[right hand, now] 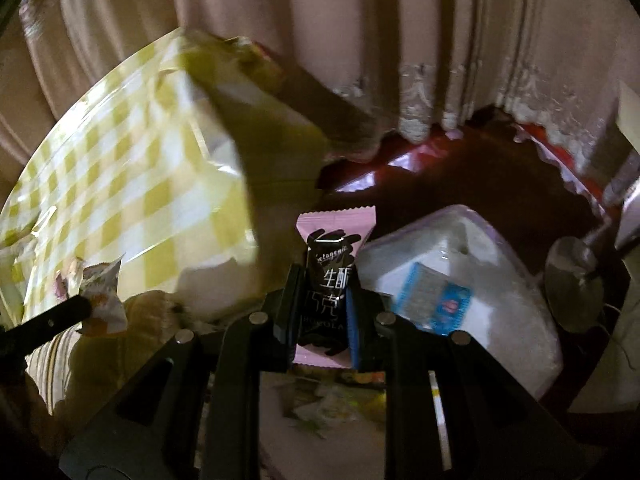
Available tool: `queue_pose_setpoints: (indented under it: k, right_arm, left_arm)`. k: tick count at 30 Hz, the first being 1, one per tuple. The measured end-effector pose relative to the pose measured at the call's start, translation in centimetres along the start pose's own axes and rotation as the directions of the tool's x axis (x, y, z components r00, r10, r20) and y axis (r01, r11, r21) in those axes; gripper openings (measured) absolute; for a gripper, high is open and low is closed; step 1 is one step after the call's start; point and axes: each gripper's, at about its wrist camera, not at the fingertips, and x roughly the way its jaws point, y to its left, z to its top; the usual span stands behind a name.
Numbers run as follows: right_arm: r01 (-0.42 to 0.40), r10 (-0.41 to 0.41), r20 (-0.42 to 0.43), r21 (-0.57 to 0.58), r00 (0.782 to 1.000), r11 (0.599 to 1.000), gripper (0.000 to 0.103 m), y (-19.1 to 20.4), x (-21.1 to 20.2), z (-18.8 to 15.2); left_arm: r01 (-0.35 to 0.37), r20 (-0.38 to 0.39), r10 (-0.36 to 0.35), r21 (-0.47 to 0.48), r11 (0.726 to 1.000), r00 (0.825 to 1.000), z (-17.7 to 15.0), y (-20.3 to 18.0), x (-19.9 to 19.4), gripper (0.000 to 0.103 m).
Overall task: Organize snacks
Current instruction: 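Carry both snacks over the white box, then open both tools to drop the snacks into the white box, then move both tools back over the last snacks on the table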
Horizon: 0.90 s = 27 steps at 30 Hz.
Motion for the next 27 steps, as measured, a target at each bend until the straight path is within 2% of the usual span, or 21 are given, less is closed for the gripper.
queue_pose_setpoints:
  k: [7, 9, 11, 12, 14, 15, 16, 20, 23, 25, 27]
  right_arm:
    - [0.023, -0.022, -0.025, 0.041, 0.999, 0.999, 0.025, -2.8, -0.1, -0.2]
    - [0.022, -0.021, -0.027, 0.046, 0.999, 0.999, 0.025, -3.0, -0.3, -0.3]
    - [0.020, -0.019, -0.028, 0.046, 0.999, 0.999, 0.028, -3.1, -0.5, -0.3]
    - [0.023, -0.021, -0.028, 0.046, 0.999, 0.999, 0.031, -3.0, -0.5, -0.3]
    - [0.027, -0.026, -0.024, 0.049, 0.999, 0.998, 0.059, -2.8, -0.7, -0.1]
    - [0.028, -0.027, -0.017, 0.050, 0.999, 0.998, 0.065, -2.8, -0.8, -0.1]
    - [0.026, -0.026, -0.007, 0.048, 1.000, 0.999, 0.071, -2.8, -0.9, -0.1]
    - [0.066, -0.066, 0.023, -0.006, 0.998, 0.998, 0.079, -1.7, -1.8, 0.5]
    - [0.077, -0.076, 0.050, -0.025, 0.996, 0.997, 0.085, -1.2, -2.4, 0.8]
    - [0.107, -0.104, 0.070, -0.032, 0.992, 0.994, 0.087, -0.7, -2.7, 1.0]
    - [0.149, -0.146, 0.079, -0.036, 0.986, 0.988, 0.088, -0.3, -2.9, 1.1]
  left_arm:
    - [0.074, -0.081, -0.070, 0.046, 0.996, 0.994, -0.7, -3.0, 2.3, 0.020]
    - [0.083, -0.104, -0.078, 0.040, 0.996, 0.992, -0.9, -3.2, 2.8, 0.026]
    - [0.069, -0.114, -0.065, 0.030, 0.997, 0.991, -0.8, -2.7, 2.8, 0.043]
    - [0.064, -0.110, -0.062, 0.020, 0.998, 0.992, -0.8, -2.5, 2.7, 0.047]
    - [0.058, -0.091, -0.058, -0.002, 0.998, 0.994, -0.7, -1.9, 2.2, 0.052]
    - [0.052, -0.083, -0.052, -0.005, 0.999, 0.995, -0.6, -1.7, 1.8, 0.052]
    - [0.041, -0.072, -0.042, -0.006, 0.999, 0.997, -0.5, -1.5, 1.5, 0.052]
    - [-0.017, -0.049, 0.016, -0.029, 0.999, 0.999, -0.4, -0.3, 0.3, 0.054]
    - [-0.098, -0.015, 0.097, -0.030, 0.995, 0.995, -0.3, 0.8, -1.2, 0.054]
    - [-0.169, 0.013, 0.169, -0.013, 0.986, 0.985, -0.4, 1.5, -2.5, 0.055]
    - [-0.265, 0.049, 0.265, -0.015, 0.964, 0.963, -0.4, 2.1, -3.7, 0.057]
